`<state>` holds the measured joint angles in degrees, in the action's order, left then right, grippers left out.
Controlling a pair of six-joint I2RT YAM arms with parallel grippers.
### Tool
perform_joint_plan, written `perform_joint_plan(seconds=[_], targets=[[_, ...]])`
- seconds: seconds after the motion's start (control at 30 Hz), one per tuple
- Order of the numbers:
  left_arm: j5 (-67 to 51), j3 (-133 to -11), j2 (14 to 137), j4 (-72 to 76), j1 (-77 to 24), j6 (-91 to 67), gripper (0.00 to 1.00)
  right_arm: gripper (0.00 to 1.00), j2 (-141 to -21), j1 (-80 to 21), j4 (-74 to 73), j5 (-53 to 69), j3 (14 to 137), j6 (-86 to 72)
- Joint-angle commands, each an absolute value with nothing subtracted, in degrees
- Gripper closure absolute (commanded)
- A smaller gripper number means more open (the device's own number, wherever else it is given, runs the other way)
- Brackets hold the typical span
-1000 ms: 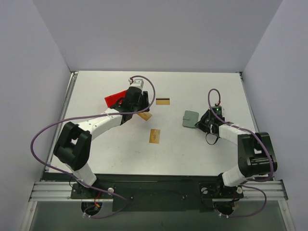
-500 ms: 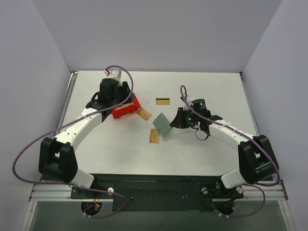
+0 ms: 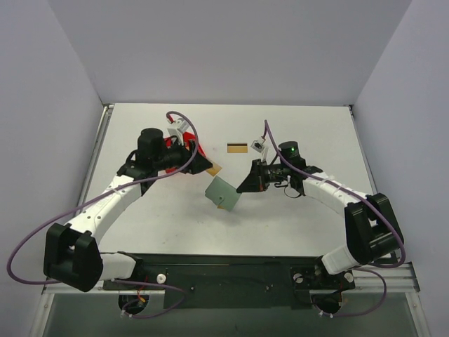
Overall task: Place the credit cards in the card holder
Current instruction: Open the card holder at the center of the board.
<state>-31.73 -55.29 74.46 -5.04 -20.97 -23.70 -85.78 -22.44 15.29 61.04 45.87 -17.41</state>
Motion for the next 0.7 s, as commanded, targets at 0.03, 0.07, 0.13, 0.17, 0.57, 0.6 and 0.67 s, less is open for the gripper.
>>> perform_joint_plan(seconds=[0.03, 0.07, 0.13, 0.17, 0.57, 0.6, 0.67], targets=[[-46.0, -56.7, 72.1, -5.0, -22.5, -22.0, 0.35, 1.00, -83.9, -22.1, 18.6, 72.7, 49.5, -15.6], [-46.6, -57.3, 72.2, -6.0, -23.3, -21.5, 0.34, 1.00, -83.8, -22.1, 18.6, 73.5, 49.6, -15.9], [-45.4, -58.6, 72.9, -9.0, -24.6, -19.2, 0.34, 1.00, -83.2, -22.1, 19.9, 74.9, 49.3, -17.0], [-44.0, -59.0, 73.4, -11.0, -25.1, -17.8, 0.34, 1.00, -83.1, -22.1, 20.6, 75.2, 49.3, -17.1], [-40.0, -60.2, 75.1, -13.3, -26.6, -16.4, 0.33, 1.00, -81.3, -22.2, 28.7, 79.0, 47.8, -23.6], [-39.8, -60.2, 74.9, -13.2, -26.6, -16.4, 0.33, 1.00, -81.0, -22.1, 28.7, 78.9, 47.8, -23.6], [-40.9, -60.0, 74.7, -12.6, -26.6, -16.7, 0.34, 1.00, -80.9, -22.1, 28.9, 78.7, 47.8, -23.6]])
